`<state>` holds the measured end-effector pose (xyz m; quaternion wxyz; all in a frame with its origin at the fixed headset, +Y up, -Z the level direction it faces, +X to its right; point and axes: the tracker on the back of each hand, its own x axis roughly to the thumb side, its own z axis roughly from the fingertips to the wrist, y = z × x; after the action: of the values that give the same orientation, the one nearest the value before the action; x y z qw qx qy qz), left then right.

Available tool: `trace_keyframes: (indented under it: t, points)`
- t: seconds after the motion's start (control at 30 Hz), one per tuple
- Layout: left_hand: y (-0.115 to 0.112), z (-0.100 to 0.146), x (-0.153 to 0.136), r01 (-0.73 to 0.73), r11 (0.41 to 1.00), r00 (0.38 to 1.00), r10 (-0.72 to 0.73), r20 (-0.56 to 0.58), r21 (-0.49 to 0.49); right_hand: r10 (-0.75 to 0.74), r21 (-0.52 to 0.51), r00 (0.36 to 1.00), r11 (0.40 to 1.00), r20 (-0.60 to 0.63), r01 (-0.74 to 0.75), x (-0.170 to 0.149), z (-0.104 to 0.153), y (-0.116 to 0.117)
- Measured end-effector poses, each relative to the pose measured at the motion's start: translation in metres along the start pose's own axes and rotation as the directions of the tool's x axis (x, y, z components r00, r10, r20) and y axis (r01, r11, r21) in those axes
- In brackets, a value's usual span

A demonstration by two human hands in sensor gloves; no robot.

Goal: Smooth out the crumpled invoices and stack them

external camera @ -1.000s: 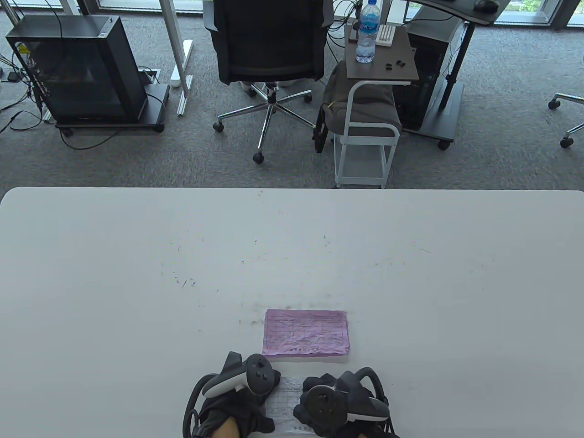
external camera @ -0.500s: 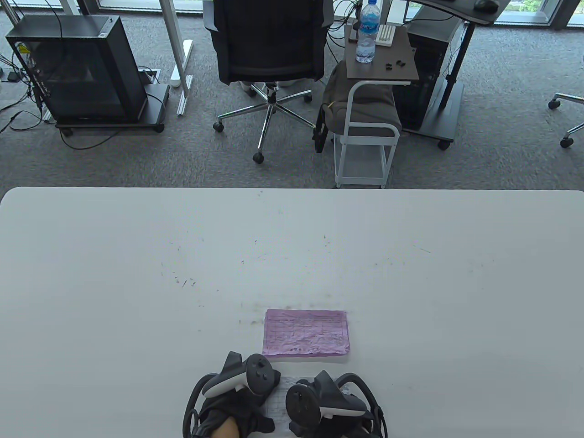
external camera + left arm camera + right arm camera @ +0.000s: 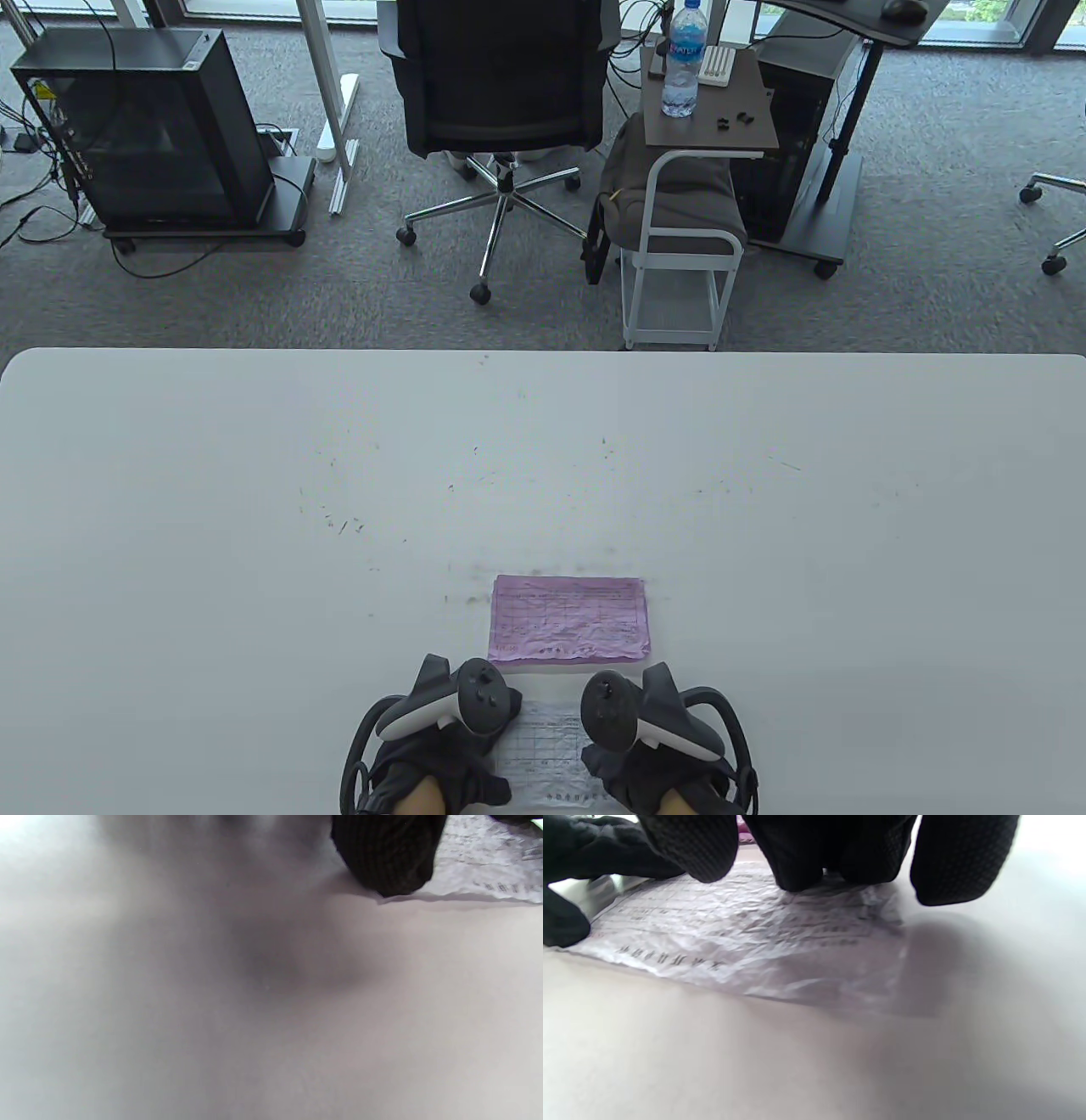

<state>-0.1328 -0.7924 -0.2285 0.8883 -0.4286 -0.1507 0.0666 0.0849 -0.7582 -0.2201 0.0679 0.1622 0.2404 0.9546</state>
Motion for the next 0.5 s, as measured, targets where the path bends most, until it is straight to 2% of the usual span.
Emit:
trace_keyframes:
  t: [0.1,0.17,0.37,0.43,0.5]
  points:
    - [0.000,0.000,0.000,-0.002,1.000,1.000,0.002,0.001,0.000,-0.155,-0.162,0.987,0.976,-0.041,0.146,-0.021,0.008,-0.011]
    - [0.000,0.000,0.000,0.001,1.000,1.000,-0.001,0.000,-0.001,-0.234,-0.201,0.970,0.955,-0.063,0.217,-0.031,0.011,-0.012]
    - [0.000,0.000,0.000,0.000,1.000,1.000,0.000,0.005,0.000,-0.284,-0.108,0.954,0.956,-0.097,0.273,-0.037,0.001,0.001]
    - [0.000,0.000,-0.001,-0.001,1.000,1.000,0.001,0.010,-0.002,-0.178,-0.138,0.979,0.977,-0.101,0.163,-0.035,-0.002,0.003]
    - [0.000,0.000,-0.001,-0.002,1.000,1.000,0.002,0.011,-0.002,-0.142,-0.107,0.984,0.986,-0.105,0.131,-0.033,-0.005,0.006]
